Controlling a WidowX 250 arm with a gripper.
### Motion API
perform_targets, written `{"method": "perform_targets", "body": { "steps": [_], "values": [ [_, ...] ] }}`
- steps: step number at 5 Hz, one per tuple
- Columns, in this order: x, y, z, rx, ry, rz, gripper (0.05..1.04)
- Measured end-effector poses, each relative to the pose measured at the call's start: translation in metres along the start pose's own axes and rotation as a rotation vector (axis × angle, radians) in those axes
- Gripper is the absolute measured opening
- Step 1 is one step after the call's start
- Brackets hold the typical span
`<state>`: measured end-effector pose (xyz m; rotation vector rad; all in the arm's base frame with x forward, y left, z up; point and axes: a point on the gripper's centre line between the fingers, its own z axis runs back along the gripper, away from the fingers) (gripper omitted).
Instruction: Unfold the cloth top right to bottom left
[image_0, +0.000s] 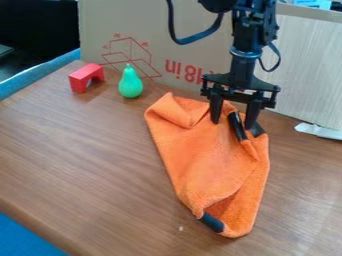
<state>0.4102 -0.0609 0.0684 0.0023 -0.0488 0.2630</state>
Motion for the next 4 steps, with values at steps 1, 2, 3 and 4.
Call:
{"method": "perform_targets", "body": {
  "steps": [1, 2, 3, 4],
  "values": [
    [-0.002, 0.002, 0.000, -0.006, -0.011, 0.002, 0.419],
    [-0.003, 0.003, 0.000, -0.012, -0.020, 0.004, 0.227],
    [-0.012, -0.001, -0.017, -0.008, 0.015, 0.000, 0.084],
    [-0.014, 0.005, -0.018, -0.023, 0.028, 0.001, 0.050]
  ]
}}
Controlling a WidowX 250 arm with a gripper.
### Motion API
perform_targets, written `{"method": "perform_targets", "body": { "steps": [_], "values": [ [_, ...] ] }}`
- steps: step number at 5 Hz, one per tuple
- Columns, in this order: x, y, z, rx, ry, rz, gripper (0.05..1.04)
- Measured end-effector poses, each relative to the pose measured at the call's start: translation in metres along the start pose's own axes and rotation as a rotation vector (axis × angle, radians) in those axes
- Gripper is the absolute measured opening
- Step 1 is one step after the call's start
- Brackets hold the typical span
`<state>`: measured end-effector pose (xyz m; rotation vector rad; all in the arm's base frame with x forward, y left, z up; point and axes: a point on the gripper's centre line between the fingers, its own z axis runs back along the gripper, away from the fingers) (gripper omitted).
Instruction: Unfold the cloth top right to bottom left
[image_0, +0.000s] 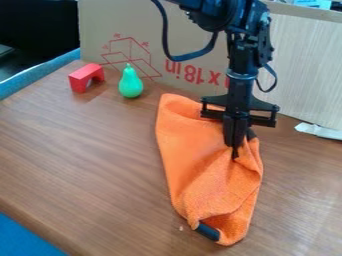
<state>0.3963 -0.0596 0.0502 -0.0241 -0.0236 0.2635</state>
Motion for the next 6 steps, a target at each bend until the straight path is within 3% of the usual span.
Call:
{"method": "perform_targets", "body": {
  "steps": [2, 3, 4, 6],
  "values": [
    [-0.011, 0.022, 0.037, -0.088, -0.026, 0.015, 0.050],
    [-0.017, 0.039, 0.065, -0.156, -0.068, 0.039, 0.050],
    [-0.028, 0.055, 0.081, -0.204, -0.084, 0.032, 0.050],
    [-0.043, 0.097, 0.090, -0.233, -0.070, 0.076, 0.050]
  ]
}}
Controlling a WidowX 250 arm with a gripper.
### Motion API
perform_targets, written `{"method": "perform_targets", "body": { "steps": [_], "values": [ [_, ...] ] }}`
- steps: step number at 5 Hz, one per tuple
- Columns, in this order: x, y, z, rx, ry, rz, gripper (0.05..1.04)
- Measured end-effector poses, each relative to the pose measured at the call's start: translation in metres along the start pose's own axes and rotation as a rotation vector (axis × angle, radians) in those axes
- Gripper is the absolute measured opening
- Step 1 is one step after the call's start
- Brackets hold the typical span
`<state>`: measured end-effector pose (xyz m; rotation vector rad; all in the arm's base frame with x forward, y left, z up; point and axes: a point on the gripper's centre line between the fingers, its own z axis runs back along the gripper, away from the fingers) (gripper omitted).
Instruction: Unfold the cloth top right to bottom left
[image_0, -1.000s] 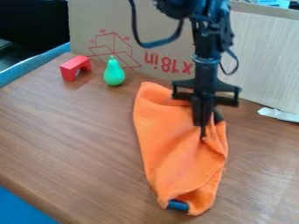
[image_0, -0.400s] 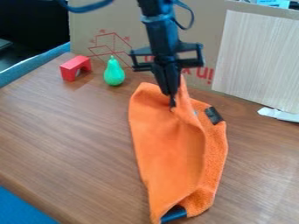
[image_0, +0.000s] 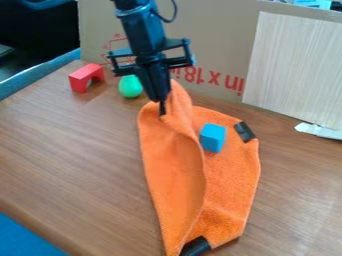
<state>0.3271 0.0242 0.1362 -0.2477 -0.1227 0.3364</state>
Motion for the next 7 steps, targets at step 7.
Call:
{"method": "perform_targets", "body": {
  "steps": [7],
  "values": [
    [-0.045, 0.135, 0.008, 0.033, 0.073, 0.449, 0.050]
  ]
}}
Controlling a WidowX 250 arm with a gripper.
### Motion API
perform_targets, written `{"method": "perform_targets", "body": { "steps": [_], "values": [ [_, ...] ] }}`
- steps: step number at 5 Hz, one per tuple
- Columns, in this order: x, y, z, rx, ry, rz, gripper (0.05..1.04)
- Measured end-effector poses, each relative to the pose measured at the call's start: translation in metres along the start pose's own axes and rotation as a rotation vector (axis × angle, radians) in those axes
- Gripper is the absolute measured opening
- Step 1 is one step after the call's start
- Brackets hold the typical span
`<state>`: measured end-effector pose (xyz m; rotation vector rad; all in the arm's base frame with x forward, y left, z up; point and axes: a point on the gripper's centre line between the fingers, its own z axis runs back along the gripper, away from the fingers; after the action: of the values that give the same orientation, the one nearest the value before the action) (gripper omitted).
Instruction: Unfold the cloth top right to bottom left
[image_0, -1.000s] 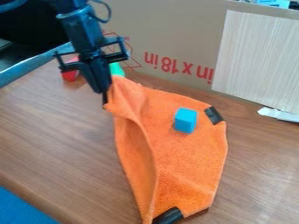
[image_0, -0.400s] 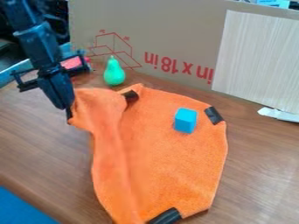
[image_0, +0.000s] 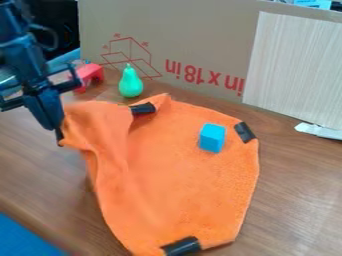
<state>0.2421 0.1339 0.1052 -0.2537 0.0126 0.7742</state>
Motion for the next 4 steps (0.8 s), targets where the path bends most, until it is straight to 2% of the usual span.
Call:
{"method": "perform_targets", "body": {
  "steps": [2, 4],
  "values": [
    [0.001, 0.030, -0.003, 0.065, 0.040, 0.065, 0.050],
    [0.001, 0.039, -0.003, 0.109, 0.041, 0.053, 0.071]
  ]
}}
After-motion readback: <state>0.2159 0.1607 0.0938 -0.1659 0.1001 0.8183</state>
